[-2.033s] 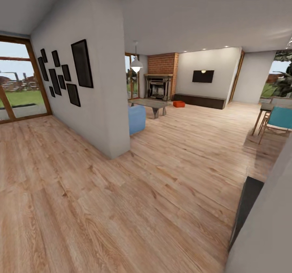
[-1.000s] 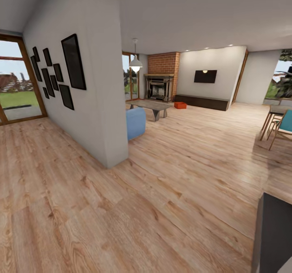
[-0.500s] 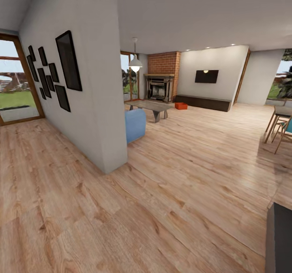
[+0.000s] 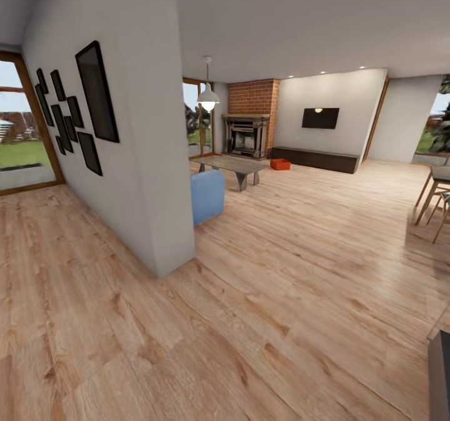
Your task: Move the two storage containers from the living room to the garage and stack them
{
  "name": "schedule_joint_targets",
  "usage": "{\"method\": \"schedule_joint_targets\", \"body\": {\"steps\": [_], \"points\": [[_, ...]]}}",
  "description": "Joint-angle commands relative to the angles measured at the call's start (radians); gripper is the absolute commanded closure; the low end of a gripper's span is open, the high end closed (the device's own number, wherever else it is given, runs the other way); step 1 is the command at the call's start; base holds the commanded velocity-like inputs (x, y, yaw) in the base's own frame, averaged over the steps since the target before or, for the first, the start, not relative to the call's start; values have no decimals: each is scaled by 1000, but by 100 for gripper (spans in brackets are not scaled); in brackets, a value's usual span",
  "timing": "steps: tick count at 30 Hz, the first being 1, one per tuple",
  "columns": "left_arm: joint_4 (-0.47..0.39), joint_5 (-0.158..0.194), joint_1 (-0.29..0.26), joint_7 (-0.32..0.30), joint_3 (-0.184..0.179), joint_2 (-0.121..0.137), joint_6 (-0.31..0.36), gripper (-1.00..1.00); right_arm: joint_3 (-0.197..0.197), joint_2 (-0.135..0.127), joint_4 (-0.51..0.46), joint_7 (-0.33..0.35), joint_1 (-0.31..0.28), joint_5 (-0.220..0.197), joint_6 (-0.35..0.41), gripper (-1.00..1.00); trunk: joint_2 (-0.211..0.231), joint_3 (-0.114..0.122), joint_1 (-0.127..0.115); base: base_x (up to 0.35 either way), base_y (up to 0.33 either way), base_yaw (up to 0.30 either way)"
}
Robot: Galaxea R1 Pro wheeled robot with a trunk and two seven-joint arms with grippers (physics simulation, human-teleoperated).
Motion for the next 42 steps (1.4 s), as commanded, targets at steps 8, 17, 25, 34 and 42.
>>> {"method": "schedule_joint_targets", "body": {"steps": [8, 17, 25, 34, 42], "points": [[-1, 1, 0, 0, 1, 0, -2, -100, 7, 0, 3, 6, -1, -11, -6, -100, 0, -1, 1, 322, 0, 0], [-1, 1, 0, 0, 3, 0, -2, -100, 7, 0, 2, 6, -2, -11, -6, -100, 0, -1, 1, 322, 0, -44], [-1, 0, 0, 0, 3, 0, -2, -100, 7, 0, 3, 6, -2, -11, -6, -100, 0, -1, 1, 322, 0, -237], [-1, 0, 0, 0, 3, 0, -2, -100, 7, 0, 2, 6, -1, -11, -6, -100, 0, -1, 1, 323, 0, -242], [-1, 0, 1, 0, 3, 0, -2, -100, 7, 0, 3, 6, -1, -11, -6, -100, 0, -1, 1, 323, 0, -242]]}}
